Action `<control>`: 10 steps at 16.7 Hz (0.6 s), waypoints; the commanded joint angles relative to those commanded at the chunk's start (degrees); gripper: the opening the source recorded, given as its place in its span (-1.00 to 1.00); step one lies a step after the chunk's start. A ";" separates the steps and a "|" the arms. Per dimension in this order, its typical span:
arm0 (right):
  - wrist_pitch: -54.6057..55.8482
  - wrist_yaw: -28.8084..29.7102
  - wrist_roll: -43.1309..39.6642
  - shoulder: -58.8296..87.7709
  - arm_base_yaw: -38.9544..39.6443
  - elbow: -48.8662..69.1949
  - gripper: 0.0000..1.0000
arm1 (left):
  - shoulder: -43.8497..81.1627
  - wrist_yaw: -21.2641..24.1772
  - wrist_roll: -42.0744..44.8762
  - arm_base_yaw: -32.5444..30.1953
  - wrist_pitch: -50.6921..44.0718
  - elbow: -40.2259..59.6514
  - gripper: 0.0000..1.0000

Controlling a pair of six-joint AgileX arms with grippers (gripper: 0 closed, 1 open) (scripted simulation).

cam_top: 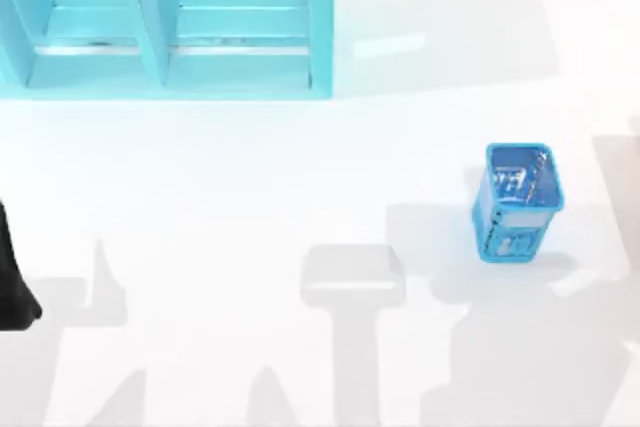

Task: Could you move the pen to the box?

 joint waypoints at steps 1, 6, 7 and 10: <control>0.00 0.00 0.00 0.00 0.00 0.00 -0.10 | 0.00 0.00 0.00 0.00 0.00 0.00 1.00; 0.00 0.00 0.00 0.00 0.00 0.00 0.66 | 0.00 0.00 0.00 0.00 0.00 0.00 1.00; 0.00 0.00 0.00 0.00 0.00 0.00 0.81 | 0.00 0.00 0.00 0.00 0.00 0.00 1.00; 0.00 0.00 0.00 0.00 0.00 0.00 1.00 | 0.00 0.00 0.00 0.00 0.00 0.00 1.00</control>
